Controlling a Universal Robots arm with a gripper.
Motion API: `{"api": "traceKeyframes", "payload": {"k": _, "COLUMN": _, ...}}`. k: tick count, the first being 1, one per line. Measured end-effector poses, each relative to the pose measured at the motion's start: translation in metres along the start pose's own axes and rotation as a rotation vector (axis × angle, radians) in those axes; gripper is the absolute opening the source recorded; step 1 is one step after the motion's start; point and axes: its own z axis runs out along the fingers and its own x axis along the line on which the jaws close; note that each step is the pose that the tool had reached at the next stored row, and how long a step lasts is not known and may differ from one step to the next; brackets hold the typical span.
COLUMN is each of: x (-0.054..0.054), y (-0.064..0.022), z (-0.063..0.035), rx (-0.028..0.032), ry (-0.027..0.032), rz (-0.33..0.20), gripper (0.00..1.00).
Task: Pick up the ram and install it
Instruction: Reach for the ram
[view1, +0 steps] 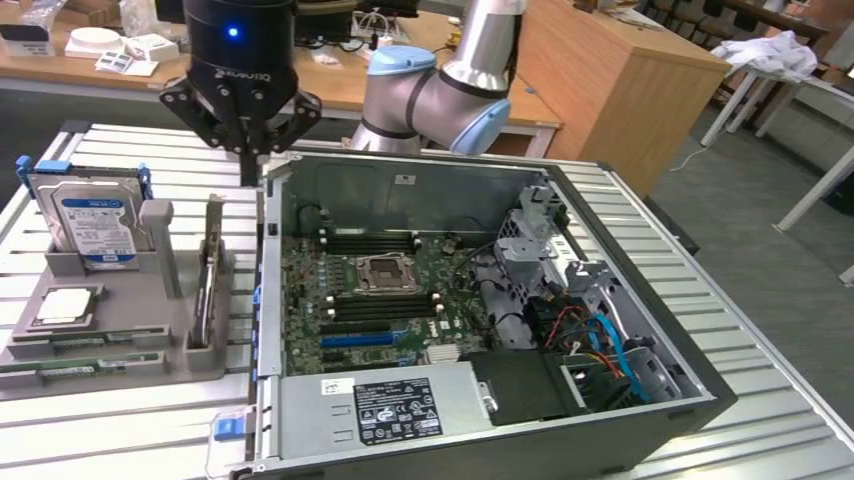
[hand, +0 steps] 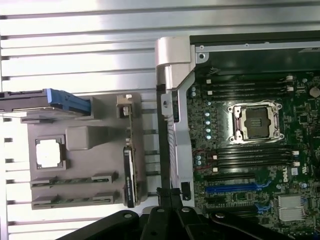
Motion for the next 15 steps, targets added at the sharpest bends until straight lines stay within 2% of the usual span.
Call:
{"api": "traceKeyframes", "payload": {"k": 5, "x": 0.008, "y": -0.0007, "z": 0.0001, "rx": 0.0004, "ry": 0.005, "rz": 0.0, "gripper": 0.11}}
{"api": "traceKeyframes", "payload": {"k": 15, "x": 0.027, "y": -0.002, "z": 0.0, "rx": 0.0007, "ry": 0.0095, "rz": 0.0, "gripper": 0.11}}
